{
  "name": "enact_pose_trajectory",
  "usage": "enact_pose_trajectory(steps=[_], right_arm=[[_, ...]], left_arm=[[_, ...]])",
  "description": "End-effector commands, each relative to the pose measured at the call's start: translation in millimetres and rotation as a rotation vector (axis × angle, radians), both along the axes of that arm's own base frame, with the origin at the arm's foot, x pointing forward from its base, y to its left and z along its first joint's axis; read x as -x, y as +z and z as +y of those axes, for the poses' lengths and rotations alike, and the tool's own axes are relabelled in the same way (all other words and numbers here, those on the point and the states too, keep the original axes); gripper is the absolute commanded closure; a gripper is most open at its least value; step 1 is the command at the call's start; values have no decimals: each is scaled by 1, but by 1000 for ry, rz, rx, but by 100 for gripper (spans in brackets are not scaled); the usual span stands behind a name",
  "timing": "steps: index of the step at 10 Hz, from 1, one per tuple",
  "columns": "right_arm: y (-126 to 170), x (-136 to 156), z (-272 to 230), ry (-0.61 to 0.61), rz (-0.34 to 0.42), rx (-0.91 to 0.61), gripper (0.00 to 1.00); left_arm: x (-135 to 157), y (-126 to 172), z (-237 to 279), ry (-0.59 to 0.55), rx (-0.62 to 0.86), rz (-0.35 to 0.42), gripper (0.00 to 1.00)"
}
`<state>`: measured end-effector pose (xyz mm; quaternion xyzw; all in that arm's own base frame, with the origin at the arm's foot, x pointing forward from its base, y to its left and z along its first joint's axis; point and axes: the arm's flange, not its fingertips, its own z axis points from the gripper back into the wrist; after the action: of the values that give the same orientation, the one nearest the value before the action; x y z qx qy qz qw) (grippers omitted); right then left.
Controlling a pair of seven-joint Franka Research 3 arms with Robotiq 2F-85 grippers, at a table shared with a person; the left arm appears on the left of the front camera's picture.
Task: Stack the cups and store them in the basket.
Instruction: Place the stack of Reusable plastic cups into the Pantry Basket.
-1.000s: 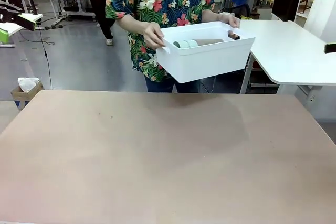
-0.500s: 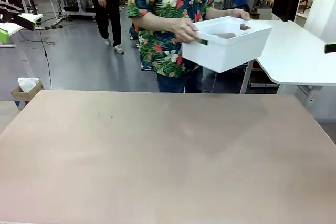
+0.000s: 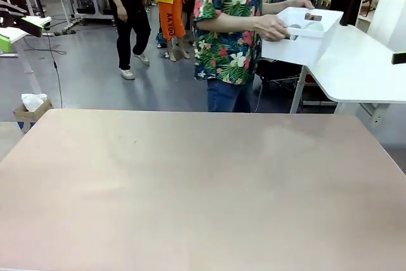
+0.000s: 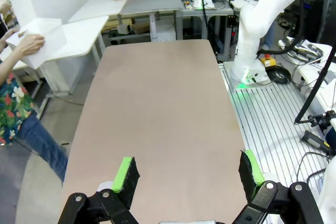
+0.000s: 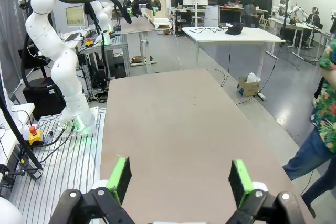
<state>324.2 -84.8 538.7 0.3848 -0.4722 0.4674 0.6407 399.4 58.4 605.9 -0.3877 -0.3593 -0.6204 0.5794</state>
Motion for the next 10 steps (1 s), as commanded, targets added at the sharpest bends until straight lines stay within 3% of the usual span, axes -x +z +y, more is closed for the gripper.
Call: enact_pose_trajectory(steps=[1, 10], right_arm=[[1, 2, 3, -8, 1, -26, 0], [1, 2, 3, -8, 1, -26, 0]], left_arm=[[2, 4, -1, -3, 4, 7, 0], [2, 4, -1, -3, 4, 7, 0]])
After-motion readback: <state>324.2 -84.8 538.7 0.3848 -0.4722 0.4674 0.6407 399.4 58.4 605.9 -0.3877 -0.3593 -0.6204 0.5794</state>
